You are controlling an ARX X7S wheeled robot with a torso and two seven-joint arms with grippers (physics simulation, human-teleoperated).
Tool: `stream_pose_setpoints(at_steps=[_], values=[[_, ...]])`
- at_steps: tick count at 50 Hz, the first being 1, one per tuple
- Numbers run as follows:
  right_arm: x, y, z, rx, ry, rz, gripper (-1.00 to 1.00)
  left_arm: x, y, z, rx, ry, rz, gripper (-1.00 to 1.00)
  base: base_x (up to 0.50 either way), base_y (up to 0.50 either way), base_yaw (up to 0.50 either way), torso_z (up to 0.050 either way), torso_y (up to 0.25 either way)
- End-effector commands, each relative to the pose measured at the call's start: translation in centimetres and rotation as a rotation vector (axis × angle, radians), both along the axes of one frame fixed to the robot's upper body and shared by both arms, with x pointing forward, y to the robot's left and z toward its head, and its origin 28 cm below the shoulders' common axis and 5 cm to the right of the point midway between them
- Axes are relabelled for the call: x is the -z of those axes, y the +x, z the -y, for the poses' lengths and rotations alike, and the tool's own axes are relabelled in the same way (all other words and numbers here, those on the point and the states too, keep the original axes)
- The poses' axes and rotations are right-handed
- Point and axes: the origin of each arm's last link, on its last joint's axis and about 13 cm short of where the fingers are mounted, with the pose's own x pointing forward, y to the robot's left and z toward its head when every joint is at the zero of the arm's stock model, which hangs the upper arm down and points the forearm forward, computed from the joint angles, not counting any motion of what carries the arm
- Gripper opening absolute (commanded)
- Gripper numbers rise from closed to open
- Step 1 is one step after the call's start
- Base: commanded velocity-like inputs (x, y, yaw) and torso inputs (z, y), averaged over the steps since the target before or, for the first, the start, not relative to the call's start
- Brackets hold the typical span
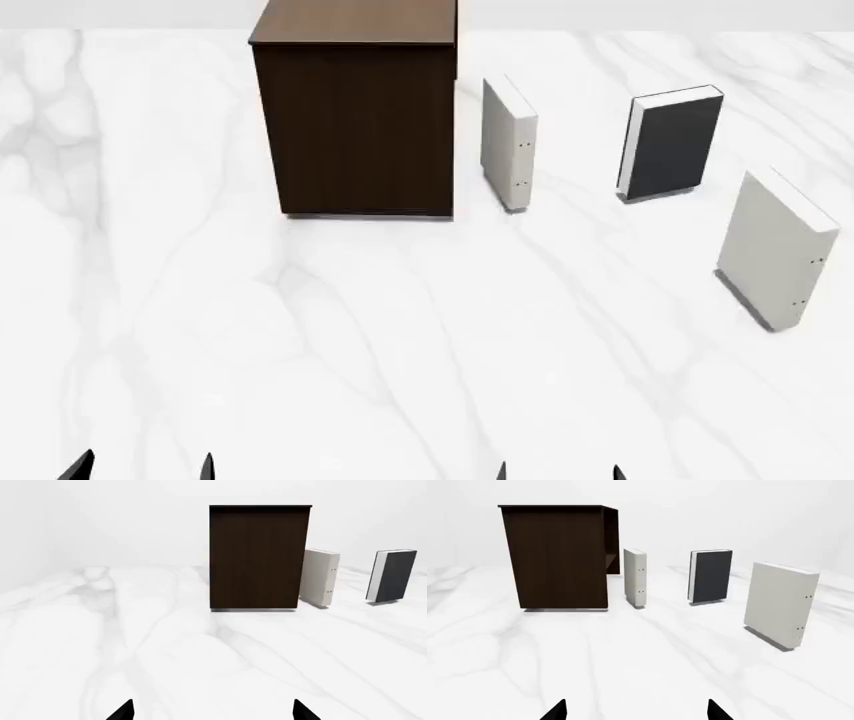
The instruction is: Pick up the book in the middle and place it on the cabinet shelf.
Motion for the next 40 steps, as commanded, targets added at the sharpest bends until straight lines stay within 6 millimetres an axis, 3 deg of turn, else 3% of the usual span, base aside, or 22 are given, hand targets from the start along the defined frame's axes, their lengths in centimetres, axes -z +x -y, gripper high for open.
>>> stream_pose_setpoints(at_steps=[1,18,26,29,30,33,34,40], values=[[0.1,0.0,0.0,0.003,0.008,-0.007,1.00,0.1,0.0,0.0,0.006,0.006,0.003,1.00,0.00,0.00,0.00,0.000,0.000],[0.0,0.1,0.1,0.019,0.005,-0.009,1.00,-0.2,0.0,-0.1,0.004,-0.004,0.016,1.00,0.00,0.00,0.00,0.000,0.000],[-0.5,0.0,0.2,0.035,0.036,0.044,1.00,-1.2,-0.3,0.3,0.028,0.110,0.070,1.00,0.00,0.00,0.00,0.000,0.000],[-1.9,-0.4,0.2,0.038,0.057,0.079,1.00,-2.9,-0.5,0.7,0.047,0.103,0.126,1.00,0.00,0.00,0.00,0.000,0.000],[-3.2,-0.6,0.2,0.047,0.045,0.119,1.00,-4.6,-0.8,0.8,0.049,0.140,0.186,1.00,0.00,0.00,0.00,0.000,0.000],[-5.1,-0.8,0.1,0.039,0.042,0.173,1.00,-6.9,-1.6,0.9,0.053,0.142,0.254,1.00,0.00,0.00,0.00,0.000,0.000],[-6.8,-1.0,0.0,0.032,0.041,0.221,1.00,-8.7,-2.2,0.8,0.045,0.132,0.305,1.00,0.00,0.00,0.00,0.000,0.000],[-10.8,-2.2,-0.5,-0.015,-0.001,0.323,1.00,-13.1,-3.7,0.6,0.019,0.158,0.444,1.00,0.00,0.00,0.00,0.000,0.000]])
